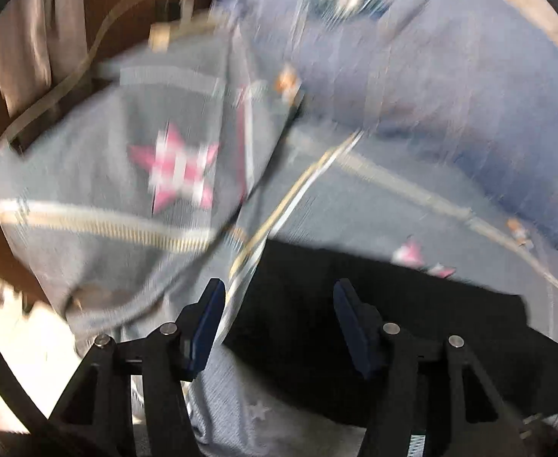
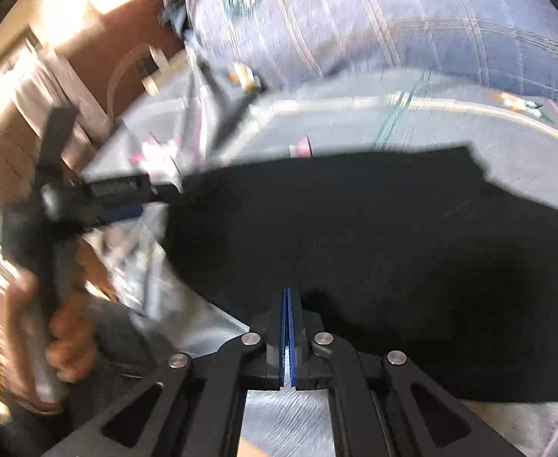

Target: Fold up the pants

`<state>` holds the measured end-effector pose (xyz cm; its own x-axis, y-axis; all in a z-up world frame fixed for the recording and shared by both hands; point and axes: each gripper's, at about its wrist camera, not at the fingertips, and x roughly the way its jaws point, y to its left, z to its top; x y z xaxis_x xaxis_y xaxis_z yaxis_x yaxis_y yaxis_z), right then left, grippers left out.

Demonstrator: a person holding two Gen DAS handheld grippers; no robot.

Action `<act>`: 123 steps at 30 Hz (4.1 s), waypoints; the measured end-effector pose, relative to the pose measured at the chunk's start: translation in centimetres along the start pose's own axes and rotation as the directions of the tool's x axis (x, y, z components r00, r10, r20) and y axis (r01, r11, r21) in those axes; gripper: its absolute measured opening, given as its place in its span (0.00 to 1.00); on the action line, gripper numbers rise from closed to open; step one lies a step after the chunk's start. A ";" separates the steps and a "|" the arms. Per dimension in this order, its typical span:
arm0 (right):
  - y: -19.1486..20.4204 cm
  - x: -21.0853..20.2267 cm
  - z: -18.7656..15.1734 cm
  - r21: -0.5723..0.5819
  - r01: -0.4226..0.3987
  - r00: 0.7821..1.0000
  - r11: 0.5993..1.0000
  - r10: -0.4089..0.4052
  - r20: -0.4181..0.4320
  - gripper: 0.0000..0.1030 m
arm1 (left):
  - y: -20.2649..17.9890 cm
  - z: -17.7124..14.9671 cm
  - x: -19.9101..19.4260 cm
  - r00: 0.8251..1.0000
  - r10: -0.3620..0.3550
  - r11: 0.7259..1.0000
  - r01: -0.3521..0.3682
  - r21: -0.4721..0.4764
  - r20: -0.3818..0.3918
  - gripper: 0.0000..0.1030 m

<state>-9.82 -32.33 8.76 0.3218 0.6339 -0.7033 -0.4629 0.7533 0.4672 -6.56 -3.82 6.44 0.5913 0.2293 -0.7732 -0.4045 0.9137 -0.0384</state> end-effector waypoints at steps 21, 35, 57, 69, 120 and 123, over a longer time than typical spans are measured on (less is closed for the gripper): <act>-25.3 -24.3 -3.6 0.562 0.202 0.905 0.802 -0.372 0.206 0.62 | -29.5 -13.0 -8.7 0.874 -0.444 0.682 0.472 0.560 -0.196 0.77; -31.9 -24.4 -7.9 0.639 -0.045 0.948 0.767 -0.170 0.271 0.58 | -43.8 -23.4 -8.2 0.920 -0.318 0.382 0.345 0.857 -0.229 0.61; -29.9 -20.1 -6.1 0.623 -0.191 0.964 0.758 0.026 0.263 0.13 | -39.3 -17.1 -10.1 0.831 -0.463 0.581 0.547 0.603 -0.308 0.11; -16.6 -18.2 -0.7 0.376 -0.195 0.952 0.906 0.083 0.295 0.12 | -26.8 -11.4 -11.0 0.784 -0.576 0.715 0.620 0.323 -0.229 0.10; -16.4 -6.4 -2.6 0.435 0.082 0.989 0.896 -0.128 0.076 0.43 | -15.0 -8.4 -0.3 0.869 -0.428 0.883 0.461 0.090 -0.248 0.14; -17.3 -6.1 -2.9 0.474 0.012 0.995 0.881 -0.059 0.084 0.43 | -14.7 -8.6 0.2 0.864 -0.450 0.874 0.478 0.086 -0.228 0.17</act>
<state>-6.20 -49.70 3.37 0.4166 0.6010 -0.6821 -0.0126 0.7541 0.6567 -6.44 -20.12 1.41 0.5335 -0.2892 -0.7948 -0.0114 0.9372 -0.3487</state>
